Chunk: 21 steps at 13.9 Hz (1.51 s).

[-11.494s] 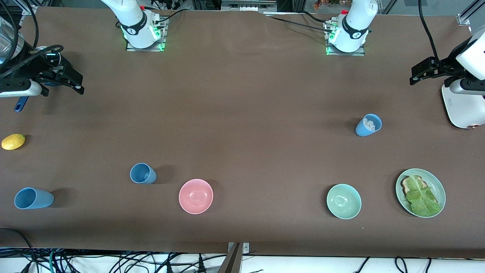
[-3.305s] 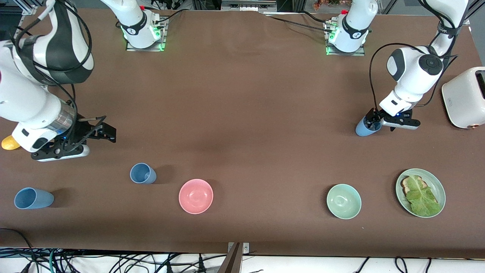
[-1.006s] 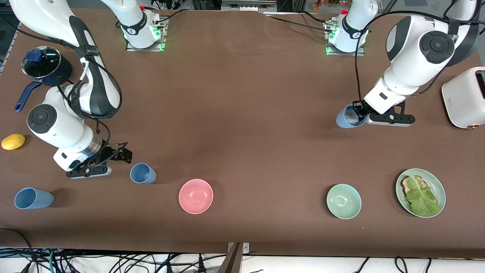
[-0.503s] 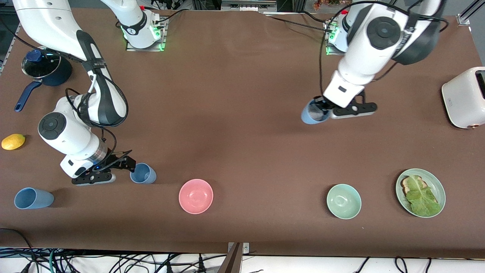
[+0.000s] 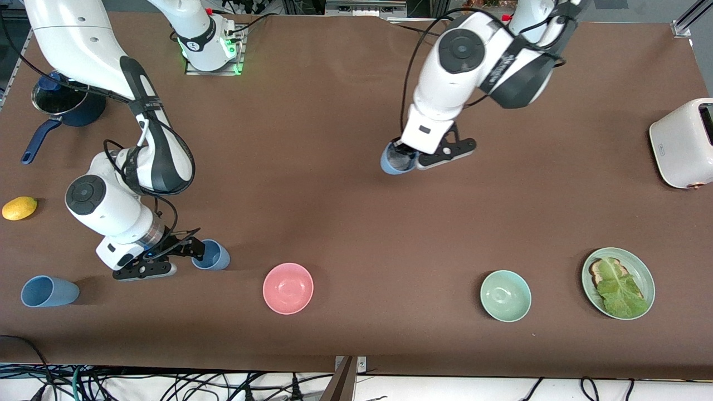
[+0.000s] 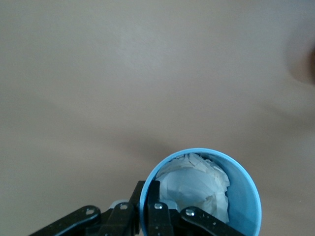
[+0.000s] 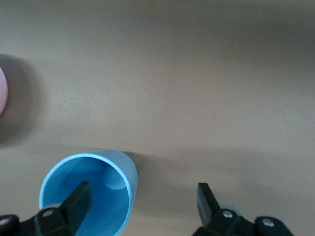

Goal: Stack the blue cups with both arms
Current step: 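Carry the tissue cup with the left gripper toward the table middle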

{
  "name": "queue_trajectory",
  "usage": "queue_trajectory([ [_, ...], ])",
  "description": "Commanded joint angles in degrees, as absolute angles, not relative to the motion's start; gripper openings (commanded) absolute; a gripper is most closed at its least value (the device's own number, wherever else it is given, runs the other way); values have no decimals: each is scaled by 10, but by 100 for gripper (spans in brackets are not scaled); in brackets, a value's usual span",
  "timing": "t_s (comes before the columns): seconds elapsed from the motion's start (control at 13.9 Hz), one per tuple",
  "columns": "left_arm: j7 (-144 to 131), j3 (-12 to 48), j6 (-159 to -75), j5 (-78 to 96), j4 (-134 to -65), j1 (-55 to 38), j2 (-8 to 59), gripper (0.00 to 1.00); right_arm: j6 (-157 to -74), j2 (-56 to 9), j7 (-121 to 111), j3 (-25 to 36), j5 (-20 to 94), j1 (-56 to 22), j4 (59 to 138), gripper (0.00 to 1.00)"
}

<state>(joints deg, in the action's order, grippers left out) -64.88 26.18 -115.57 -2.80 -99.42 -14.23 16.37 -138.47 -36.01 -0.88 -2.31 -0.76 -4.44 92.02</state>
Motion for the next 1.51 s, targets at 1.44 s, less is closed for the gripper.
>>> queue_trajectory([
  [1.44,-946,192,-1273,-250,-861,-297,429,0,-1392,-391,-11,-24,27,-47,910,60],
])
